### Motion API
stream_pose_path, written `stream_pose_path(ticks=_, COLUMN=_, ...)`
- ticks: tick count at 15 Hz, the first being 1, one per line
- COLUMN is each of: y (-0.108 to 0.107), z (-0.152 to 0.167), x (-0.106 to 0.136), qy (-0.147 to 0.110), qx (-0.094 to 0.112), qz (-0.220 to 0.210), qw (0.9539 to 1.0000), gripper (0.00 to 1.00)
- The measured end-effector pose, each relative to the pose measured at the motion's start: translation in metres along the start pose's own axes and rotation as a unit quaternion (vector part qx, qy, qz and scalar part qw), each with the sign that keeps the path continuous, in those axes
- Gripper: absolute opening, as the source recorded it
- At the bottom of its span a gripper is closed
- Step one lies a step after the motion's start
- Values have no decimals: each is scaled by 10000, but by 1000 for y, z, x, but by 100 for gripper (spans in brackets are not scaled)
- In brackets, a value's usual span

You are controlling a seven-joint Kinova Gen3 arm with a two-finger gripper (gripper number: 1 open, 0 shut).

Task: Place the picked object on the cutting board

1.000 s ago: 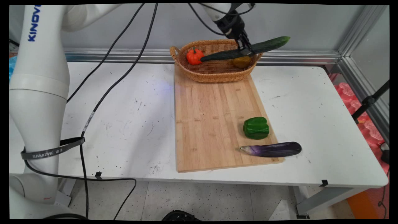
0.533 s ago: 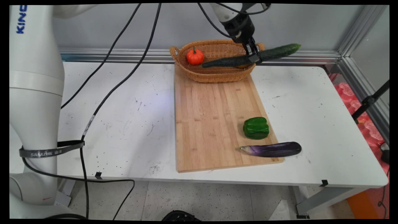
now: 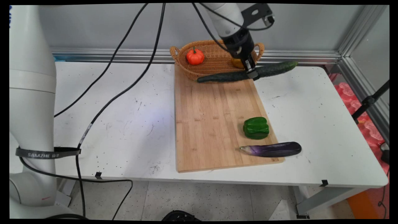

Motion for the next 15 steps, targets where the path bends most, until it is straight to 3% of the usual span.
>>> stream_pose_path(ticks=15, y=30, z=41, x=-52, qy=-375, qx=130, qz=-275, qw=9988, gripper=0)
